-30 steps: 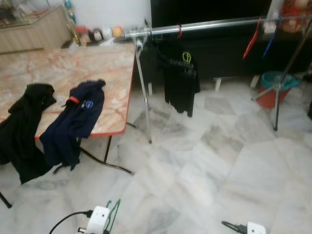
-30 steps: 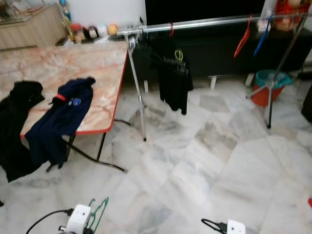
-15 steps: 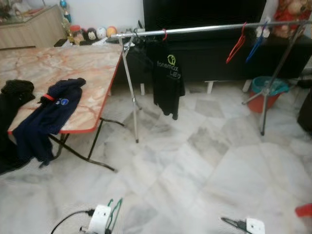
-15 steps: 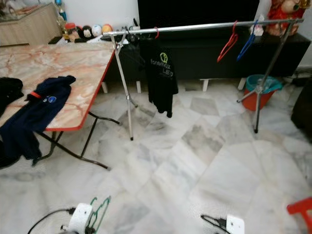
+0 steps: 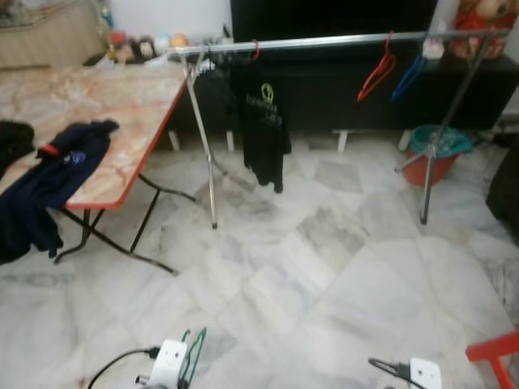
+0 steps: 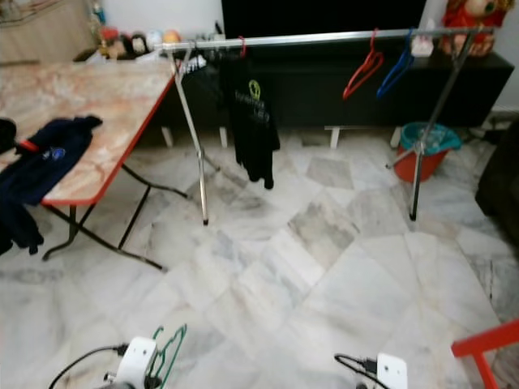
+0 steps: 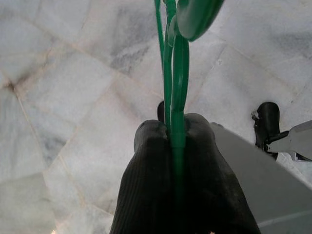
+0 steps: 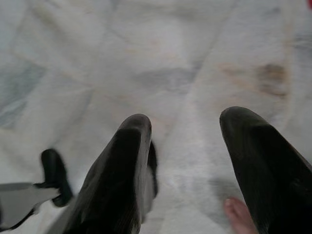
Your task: Hang hanger
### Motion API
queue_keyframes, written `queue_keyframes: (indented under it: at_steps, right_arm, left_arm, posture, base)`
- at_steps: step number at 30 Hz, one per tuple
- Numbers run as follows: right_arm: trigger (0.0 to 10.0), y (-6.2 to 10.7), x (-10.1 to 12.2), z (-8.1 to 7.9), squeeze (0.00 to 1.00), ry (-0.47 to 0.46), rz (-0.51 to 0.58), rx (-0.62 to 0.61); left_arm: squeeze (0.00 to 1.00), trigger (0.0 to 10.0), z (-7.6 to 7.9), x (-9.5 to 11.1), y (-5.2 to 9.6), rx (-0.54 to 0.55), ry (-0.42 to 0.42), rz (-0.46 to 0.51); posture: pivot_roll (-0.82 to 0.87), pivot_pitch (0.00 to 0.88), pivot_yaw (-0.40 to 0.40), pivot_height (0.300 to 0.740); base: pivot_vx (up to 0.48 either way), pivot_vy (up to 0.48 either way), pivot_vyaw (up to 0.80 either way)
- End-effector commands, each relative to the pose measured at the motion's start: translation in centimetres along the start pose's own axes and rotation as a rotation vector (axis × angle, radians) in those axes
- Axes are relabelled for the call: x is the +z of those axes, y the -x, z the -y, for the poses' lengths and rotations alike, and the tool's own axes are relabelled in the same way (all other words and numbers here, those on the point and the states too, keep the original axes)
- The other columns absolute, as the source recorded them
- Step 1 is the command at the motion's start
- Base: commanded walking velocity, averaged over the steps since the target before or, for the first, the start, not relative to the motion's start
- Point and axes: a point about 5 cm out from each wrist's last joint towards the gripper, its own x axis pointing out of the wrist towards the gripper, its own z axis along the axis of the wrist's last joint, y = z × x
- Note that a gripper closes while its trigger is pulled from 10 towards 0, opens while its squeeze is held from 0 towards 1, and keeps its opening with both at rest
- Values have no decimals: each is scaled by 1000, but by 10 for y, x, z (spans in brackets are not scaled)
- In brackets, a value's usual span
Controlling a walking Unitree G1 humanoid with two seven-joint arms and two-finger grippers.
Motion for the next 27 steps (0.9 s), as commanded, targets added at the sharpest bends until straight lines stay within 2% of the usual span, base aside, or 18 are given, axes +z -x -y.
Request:
queue_keyframes:
  at_steps: [1,4,15,23,27]
  right_arm:
    - [10000,0,-4,-2,0,4,-15,9]
    - [10000,0,-4,-2,0,3,-14,9]
    - [10000,1,-6,-2,0,9,-18,9]
    - [10000,1,-8,-2,0,25,-33,12]
    - [10000,1,-8,-2,0,29,-34,6]
  left_arm:
    - [0,10000,-8,-2,1,20,11,0]
    - [0,10000,-7,-2,1,12,4,0]
    - [0,10000,-3,-3,1,-1,-10,-3]
    - [0,10000,-1,-4,1,-9,-23,-6]
    - [0,10000,0,-3,1,-14,-27,-5]
  posture:
    - [7,0,39,740]
    - [2,0,41,740]
    - [-9,0,45,740]
    - [-13,0,51,740]
    - [-15,0,52,740]
  base:
    - [0,0,0]
    - [0,0,0]
    - [318,0,0]
    - [335,0,-580]
    - [337,0,0]
